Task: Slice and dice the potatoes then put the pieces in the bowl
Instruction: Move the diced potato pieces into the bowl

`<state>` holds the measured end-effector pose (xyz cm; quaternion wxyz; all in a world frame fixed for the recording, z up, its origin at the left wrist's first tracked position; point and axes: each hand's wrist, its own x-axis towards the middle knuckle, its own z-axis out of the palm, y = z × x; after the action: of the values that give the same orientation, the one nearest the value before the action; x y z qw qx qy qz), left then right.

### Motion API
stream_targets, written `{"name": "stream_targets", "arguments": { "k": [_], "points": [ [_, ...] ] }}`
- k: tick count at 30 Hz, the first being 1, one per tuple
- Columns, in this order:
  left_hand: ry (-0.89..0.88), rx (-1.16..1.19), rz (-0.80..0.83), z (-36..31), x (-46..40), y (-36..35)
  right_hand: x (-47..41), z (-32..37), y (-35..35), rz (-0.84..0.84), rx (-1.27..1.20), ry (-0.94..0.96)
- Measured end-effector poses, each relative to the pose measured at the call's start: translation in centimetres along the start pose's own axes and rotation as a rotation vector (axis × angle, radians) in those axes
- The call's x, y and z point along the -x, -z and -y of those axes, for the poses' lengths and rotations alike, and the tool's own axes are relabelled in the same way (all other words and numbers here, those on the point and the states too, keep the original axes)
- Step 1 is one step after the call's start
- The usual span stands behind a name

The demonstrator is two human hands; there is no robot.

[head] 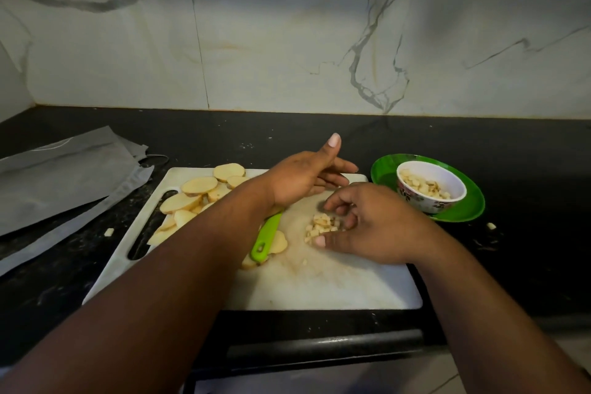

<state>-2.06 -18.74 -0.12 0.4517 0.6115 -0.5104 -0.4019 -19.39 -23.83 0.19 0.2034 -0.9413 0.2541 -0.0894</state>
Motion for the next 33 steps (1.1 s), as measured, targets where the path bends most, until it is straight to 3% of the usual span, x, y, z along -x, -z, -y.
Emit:
{"name": "stream_targets", "arguments": {
  "k": [3,12,23,33],
  "points": [
    [0.012,0.009,-0.016,-0.1,0.0,0.0,0.1,0.6,-0.7,-0.037,0.158,0.085],
    [0.001,-0.001,0.002,-0.3,0.4,0.0,-0.8,1.5,-2.1,-0.025,0.152,0.241],
    [-0.015,-0.094,-0.004,-0.1,0.6,-0.2,-1.9,1.7,-3.8,-0.174,0.236,0.231],
    [-0.025,-0.076,-0.035,0.2,0.6,-0.4,-1.5,2.1,-4.0,-0.170,0.297,0.225]
  ]
}}
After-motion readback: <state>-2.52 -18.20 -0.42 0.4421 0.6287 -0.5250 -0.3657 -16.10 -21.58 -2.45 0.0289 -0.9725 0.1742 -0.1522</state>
